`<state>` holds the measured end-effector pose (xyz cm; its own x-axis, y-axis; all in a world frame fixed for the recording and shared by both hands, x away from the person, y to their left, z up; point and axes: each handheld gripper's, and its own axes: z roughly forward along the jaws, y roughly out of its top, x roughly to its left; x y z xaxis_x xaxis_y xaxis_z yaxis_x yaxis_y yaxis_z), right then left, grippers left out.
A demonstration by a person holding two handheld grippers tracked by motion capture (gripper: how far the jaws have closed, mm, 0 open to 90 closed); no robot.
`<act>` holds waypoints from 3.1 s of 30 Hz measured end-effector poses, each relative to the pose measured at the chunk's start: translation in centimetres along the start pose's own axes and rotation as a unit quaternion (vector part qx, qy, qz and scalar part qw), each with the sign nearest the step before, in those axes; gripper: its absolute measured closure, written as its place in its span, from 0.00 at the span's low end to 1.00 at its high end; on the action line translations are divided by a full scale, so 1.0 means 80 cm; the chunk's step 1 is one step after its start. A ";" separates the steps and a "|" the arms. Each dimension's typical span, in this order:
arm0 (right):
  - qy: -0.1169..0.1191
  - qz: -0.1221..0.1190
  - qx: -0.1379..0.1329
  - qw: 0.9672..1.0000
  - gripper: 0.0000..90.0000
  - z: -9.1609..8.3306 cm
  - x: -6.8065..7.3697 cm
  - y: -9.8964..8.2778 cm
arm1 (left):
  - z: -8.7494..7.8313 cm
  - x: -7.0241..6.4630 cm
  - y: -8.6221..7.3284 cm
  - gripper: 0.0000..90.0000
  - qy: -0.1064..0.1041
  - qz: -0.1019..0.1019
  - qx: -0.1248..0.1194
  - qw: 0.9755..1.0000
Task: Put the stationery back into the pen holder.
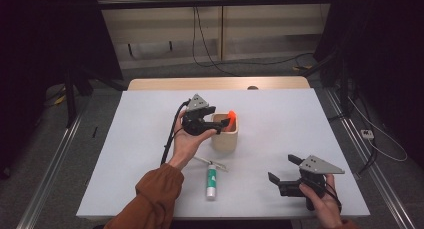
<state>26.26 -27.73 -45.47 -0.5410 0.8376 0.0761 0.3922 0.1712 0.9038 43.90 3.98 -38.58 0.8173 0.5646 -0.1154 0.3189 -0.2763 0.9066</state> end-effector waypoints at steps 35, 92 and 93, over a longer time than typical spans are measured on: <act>-0.001 -0.001 0.001 1.000 0.05 0.001 0.000 0.000 | -0.067 -0.001 -0.022 0.05 0.045 -0.003 0.054 0.998; 0.004 -0.008 0.002 1.000 0.05 -0.001 0.004 0.001 | -0.098 -0.111 -0.114 0.13 0.118 -0.114 0.166 0.972; 0.004 -0.008 0.002 1.000 0.05 -0.001 0.004 0.001 | -0.096 -0.114 -0.115 0.13 0.123 -0.112 0.167 0.972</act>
<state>26.04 -27.48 -45.36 -0.5539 0.8300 0.0651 0.3859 0.1866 0.9035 29.81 7.32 -42.77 0.5821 0.7978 -0.1571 0.6481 -0.3386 0.6821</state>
